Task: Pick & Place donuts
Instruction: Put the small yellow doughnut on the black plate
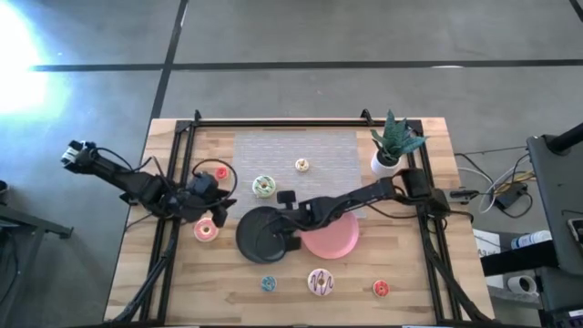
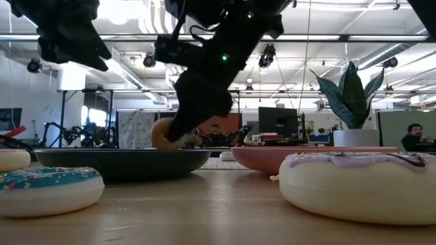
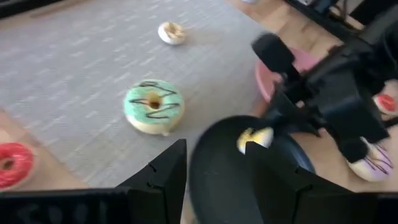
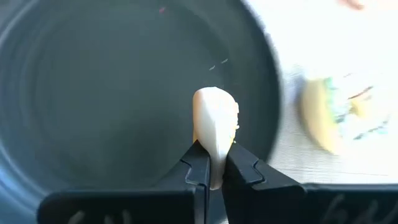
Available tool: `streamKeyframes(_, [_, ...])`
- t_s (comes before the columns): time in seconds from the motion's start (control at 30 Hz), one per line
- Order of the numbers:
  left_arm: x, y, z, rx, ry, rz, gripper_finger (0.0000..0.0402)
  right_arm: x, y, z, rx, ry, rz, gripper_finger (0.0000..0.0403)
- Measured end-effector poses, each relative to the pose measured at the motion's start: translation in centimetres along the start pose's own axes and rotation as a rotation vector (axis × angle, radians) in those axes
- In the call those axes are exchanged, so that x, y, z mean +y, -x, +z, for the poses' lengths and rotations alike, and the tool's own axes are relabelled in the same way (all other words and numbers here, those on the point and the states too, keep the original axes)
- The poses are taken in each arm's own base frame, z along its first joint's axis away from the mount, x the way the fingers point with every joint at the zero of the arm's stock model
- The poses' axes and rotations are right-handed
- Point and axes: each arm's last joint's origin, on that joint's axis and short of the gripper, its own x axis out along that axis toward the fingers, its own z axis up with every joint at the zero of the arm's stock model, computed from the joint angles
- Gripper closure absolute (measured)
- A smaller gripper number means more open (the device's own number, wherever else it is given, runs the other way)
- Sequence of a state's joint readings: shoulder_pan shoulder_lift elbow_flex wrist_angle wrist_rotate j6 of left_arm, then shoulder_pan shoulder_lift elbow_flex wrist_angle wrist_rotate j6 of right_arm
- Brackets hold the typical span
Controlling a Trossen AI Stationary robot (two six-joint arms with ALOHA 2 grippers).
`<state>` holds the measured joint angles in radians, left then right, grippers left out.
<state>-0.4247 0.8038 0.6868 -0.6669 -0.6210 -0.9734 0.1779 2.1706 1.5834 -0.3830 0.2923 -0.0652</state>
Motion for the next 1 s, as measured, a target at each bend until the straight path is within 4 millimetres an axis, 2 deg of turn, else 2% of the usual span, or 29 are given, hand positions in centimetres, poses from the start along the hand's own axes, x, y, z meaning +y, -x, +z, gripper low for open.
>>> streamKeyframes(0.1, [-0.2, -0.1, -0.3, -0.016, 0.015, -0.031, 0.0264, 0.2, -0.3, -0.5, 0.042, -0.013, -0.068, 0.0390])
streamKeyframes(0.37, [-0.3, -0.3, -0.3, -0.054, 0.043, -0.050, 0.0264, 1.1, -1.7, -1.3, 0.072, 0.084, -0.013, 0.0390])
streamKeyframes(0.53, [-0.3, -0.2, -0.2, -0.057, 0.051, -0.056, 0.0264, 1.5, -1.5, -1.1, 0.062, 0.124, -0.007, 0.0381])
streamKeyframes(0.83, [-0.4, -0.2, -0.3, -0.056, 0.047, -0.056, 0.0264, 1.5, -0.9, -0.9, 0.046, 0.193, 0.063, 0.0282])
streamKeyframes(1.0, [-0.3, -0.2, -0.3, -0.050, 0.041, -0.058, 0.0264, 2.2, -0.7, -0.8, 0.034, 0.280, 0.112, 0.0229])
